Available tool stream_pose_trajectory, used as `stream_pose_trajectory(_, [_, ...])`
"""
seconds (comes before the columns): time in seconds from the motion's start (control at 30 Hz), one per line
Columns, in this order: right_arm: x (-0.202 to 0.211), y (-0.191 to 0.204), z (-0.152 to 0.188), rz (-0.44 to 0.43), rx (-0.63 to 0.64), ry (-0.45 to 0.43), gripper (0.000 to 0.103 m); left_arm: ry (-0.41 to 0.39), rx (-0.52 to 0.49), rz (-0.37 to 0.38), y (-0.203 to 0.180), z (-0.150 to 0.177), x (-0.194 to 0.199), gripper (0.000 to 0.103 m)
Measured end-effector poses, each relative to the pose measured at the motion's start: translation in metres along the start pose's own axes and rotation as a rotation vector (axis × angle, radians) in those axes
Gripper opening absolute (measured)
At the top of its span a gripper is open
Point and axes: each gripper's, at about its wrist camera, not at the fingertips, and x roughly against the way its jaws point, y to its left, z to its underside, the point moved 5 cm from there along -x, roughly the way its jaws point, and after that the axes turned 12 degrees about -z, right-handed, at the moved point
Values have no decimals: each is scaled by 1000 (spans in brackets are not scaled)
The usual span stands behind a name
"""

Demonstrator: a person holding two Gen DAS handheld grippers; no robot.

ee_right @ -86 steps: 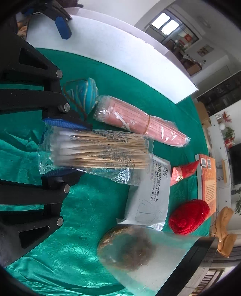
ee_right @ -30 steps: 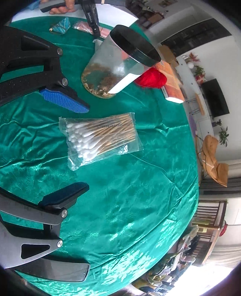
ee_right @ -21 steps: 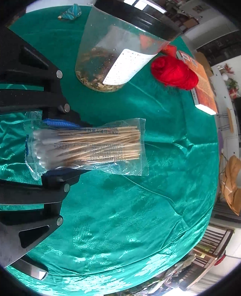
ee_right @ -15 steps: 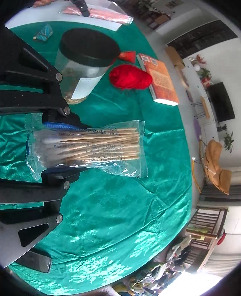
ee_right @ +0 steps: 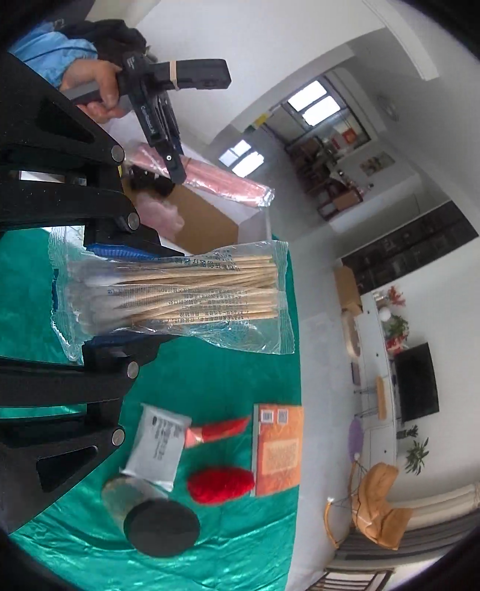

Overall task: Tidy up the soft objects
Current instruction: 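Carry the swab pack and pink bundle over the white box and release both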

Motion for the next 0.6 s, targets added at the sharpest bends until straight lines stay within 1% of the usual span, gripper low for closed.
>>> stream_pose_trajectory(0.03, [-18,19,3,-38,19,17,35,3,20,-38,17,4,-1,49])
stream_pose_trajectory(0.07, [-35,36,6,-75,33,33,38,12,38,-75,31,8,-4,78])
stream_pose_trajectory(0.1, [-51,49,9,-110,42,44,41,18,58,-113,45,14,-7,92])
stream_pose_trajectory(0.13, [-65,60,12,-150,47,51,60,10,84,-142,56,17,-8,100])
stream_pose_trajectory(0.17, [-75,68,16,-193,46,58,79,-1,106,-163,63,20,-8,100])
stream_pose_trajectory(0.2, [-82,72,19,-220,40,64,78,-3,120,-172,66,23,-9,100])
stream_pose_trajectory(0.23, [-85,71,22,-225,31,63,77,-3,128,-166,65,25,-10,100])
stream_pose_trajectory(0.3, [-79,62,29,-217,27,45,77,-15,129,-130,53,29,-10,100])
stream_pose_trajectory(0.33, [-72,52,33,-178,33,31,77,-20,118,-106,43,30,-9,100])
stream_pose_trajectory(0.37, [-64,41,39,-122,43,19,77,-23,97,-73,29,32,-8,100])
stream_pose_trajectory(0.43, [-44,10,58,6,50,-8,77,-31,31,6,-12,35,-2,100])
stream_pose_trajectory(0.47, [-32,-9,70,71,34,-21,77,-38,-11,45,-35,39,2,100])
stream_pose_trajectory(0.53, [-7,-53,101,189,-33,-47,77,-46,-107,121,-87,50,12,100])
stream_pose_trajectory(0.6, [20,-99,137,335,-116,-54,77,-29,-208,202,-139,69,17,100])
